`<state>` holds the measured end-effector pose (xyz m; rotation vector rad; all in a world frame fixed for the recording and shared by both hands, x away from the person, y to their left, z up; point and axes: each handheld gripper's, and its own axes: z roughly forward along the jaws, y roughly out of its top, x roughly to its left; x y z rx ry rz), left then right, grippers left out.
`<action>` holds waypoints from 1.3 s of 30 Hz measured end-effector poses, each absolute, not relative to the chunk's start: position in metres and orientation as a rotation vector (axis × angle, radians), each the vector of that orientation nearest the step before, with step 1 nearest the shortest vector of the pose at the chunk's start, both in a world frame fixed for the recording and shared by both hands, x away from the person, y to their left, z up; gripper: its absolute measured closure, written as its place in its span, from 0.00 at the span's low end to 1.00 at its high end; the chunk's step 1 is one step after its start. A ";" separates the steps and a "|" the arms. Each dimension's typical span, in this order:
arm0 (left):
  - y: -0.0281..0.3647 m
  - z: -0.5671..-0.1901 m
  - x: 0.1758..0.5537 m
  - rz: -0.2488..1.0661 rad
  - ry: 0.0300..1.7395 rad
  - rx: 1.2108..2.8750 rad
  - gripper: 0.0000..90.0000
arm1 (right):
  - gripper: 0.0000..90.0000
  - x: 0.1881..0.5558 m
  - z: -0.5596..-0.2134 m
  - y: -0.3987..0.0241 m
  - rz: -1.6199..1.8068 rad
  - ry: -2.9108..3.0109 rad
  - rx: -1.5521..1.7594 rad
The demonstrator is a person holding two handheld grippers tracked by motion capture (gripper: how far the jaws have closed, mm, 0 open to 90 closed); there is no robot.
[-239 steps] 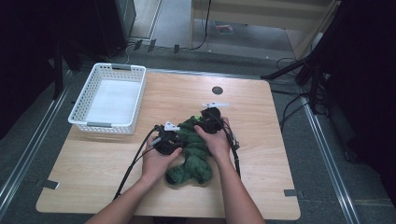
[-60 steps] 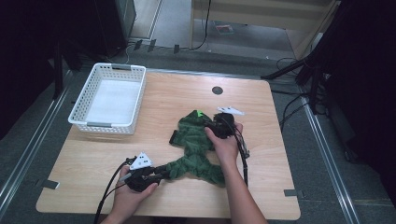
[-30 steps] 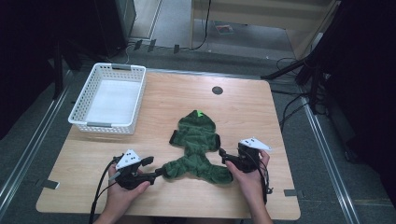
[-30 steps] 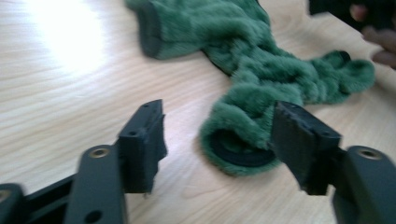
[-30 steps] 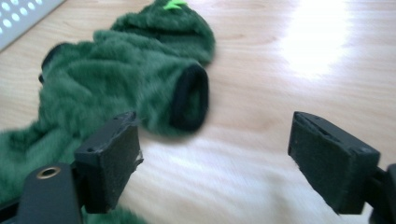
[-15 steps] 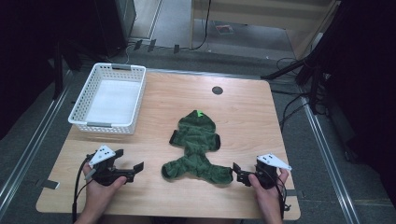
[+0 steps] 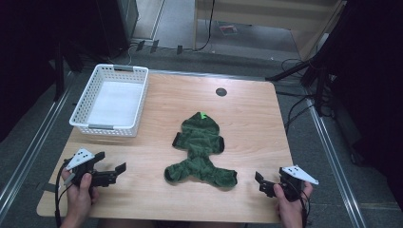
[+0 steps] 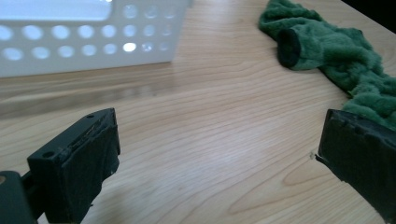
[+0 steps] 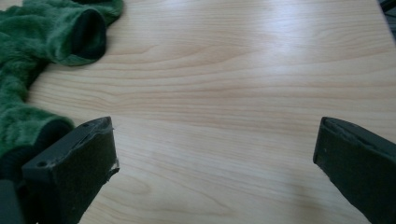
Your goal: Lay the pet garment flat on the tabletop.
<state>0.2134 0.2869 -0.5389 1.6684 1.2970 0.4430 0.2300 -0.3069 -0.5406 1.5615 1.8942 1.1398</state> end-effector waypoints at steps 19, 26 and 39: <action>0.375 -0.542 0.190 0.605 1.459 1.588 0.00 | 0.00 0.221 -0.545 -0.349 1.049 1.803 1.607; 0.391 -0.546 0.191 0.609 1.488 1.540 0.00 | 0.00 0.221 -0.546 -0.353 1.103 1.795 1.632; 0.381 -0.552 0.202 0.622 1.480 1.596 0.00 | 0.00 0.226 -0.549 -0.350 1.106 1.855 1.627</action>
